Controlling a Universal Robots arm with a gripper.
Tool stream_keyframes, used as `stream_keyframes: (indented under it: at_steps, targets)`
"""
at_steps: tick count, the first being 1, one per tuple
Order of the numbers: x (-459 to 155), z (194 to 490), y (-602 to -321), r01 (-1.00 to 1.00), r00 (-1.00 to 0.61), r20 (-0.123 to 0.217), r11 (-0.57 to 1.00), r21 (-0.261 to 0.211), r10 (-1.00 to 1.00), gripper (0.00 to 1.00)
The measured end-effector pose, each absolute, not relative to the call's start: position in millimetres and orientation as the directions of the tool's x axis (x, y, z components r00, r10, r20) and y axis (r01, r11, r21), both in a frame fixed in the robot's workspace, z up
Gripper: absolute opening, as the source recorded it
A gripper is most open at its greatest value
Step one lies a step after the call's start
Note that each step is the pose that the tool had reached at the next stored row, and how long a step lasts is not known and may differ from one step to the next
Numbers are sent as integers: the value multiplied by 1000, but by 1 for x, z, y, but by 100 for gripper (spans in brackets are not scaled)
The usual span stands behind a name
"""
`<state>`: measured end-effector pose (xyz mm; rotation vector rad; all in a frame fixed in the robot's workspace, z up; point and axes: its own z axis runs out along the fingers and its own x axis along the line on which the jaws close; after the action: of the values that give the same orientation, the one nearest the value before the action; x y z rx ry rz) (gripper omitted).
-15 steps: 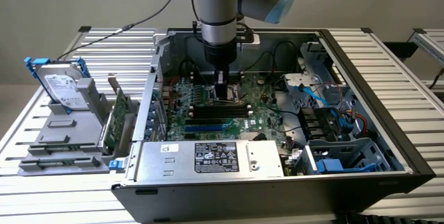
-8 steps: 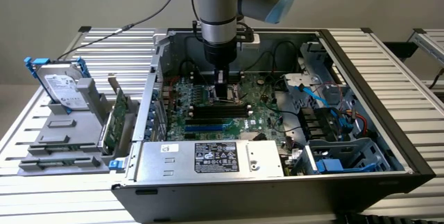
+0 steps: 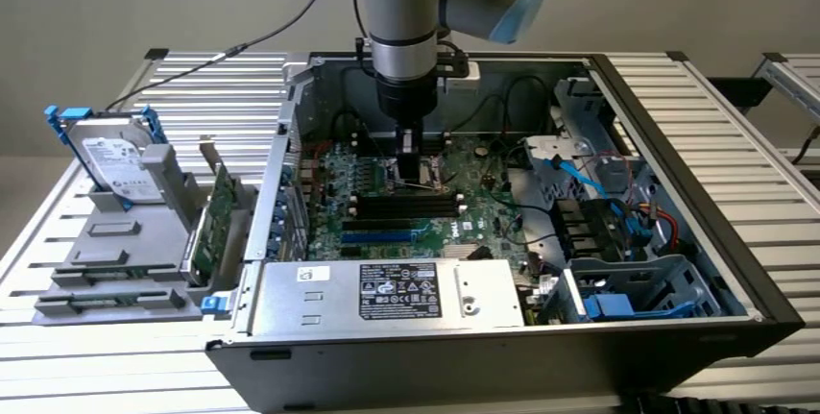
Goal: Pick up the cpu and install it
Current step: 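Place the cpu into insertion slot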
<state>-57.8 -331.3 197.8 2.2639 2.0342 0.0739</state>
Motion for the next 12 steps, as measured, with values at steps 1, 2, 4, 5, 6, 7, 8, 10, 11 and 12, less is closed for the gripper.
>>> stream_keyframes:
  at_steps: [1, 2, 4, 5, 6, 7, 8, 10, 11, 12]
  targets:
    - [-58, 198, -331, 989, 108, -28, -105, 104, 994, 62]
    - [-58, 198, -331, 989, 108, -27, -105, 104, 994, 62]
    - [-58, 198, -331, 989, 108, -25, -105, 104, 994, 62]
    - [-58, 198, -331, 989, 108, -24, -105, 104, 994, 62]
    - [-58, 198, -331, 989, 108, -22, -106, 103, 994, 62]
    - [-58, 198, -331, 989, 108, -19, -106, 103, 994, 62]
    - [-58, 198, -331, 989, 109, -17, -106, 103, 994, 62]
    - [-58, 198, -331, 989, 109, -10, -108, 102, 994, 62]
    - [-58, 198, -331, 989, 110, -7, -108, 102, 994, 62]
    - [-58, 198, -331, 989, 110, -4, -109, 102, 994, 62]
